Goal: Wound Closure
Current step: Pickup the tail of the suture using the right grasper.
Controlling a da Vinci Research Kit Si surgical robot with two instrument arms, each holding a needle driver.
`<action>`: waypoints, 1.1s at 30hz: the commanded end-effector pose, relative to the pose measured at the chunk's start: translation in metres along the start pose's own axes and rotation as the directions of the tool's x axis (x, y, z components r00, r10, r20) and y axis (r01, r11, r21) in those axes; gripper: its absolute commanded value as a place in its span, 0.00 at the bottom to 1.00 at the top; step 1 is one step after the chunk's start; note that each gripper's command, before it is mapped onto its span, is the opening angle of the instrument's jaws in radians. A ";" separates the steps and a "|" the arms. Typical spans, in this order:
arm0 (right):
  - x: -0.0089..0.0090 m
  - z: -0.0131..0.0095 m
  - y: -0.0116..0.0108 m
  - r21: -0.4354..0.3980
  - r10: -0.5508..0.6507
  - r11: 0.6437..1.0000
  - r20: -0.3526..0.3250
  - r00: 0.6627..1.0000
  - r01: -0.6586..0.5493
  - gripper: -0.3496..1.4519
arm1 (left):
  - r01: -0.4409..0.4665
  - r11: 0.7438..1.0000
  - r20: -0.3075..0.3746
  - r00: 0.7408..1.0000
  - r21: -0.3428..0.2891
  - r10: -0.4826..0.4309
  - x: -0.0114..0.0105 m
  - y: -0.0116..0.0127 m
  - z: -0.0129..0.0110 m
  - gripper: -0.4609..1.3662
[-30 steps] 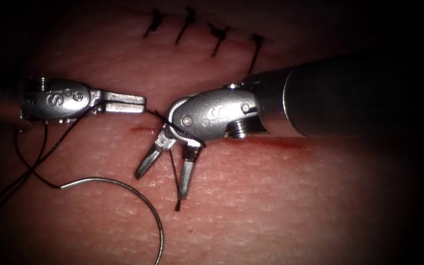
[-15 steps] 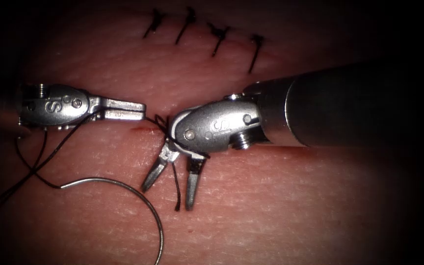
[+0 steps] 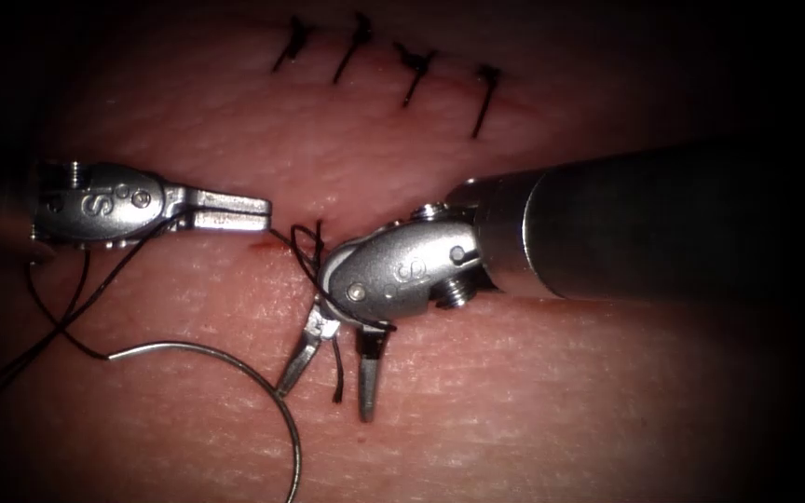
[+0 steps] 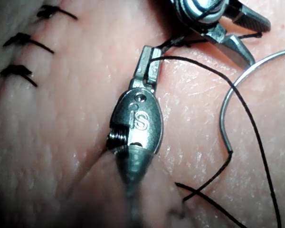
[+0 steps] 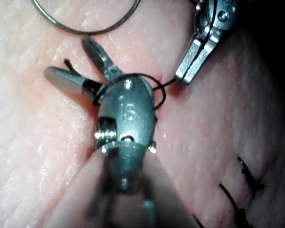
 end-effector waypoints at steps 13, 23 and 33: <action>-0.0003 -0.0002 -0.0001 0.093 -0.007 0.996 0.037 0.999 0.004 0.00 | -0.003 1.000 -0.001 1.000 -0.007 0.003 -0.0001 -0.0002 -0.0002 0.06; -0.0005 -0.0017 0.0005 0.116 0.025 0.993 0.030 0.999 -0.028 0.00 | -0.002 1.000 0.012 1.000 -0.006 0.002 -0.0008 -0.0001 -0.0003 0.06; -0.0006 -0.0019 0.0008 0.103 0.032 0.994 0.017 0.999 -0.033 0.00 | 0.000 1.000 0.011 1.000 -0.006 0.000 -0.0005 -0.0002 -0.0003 0.06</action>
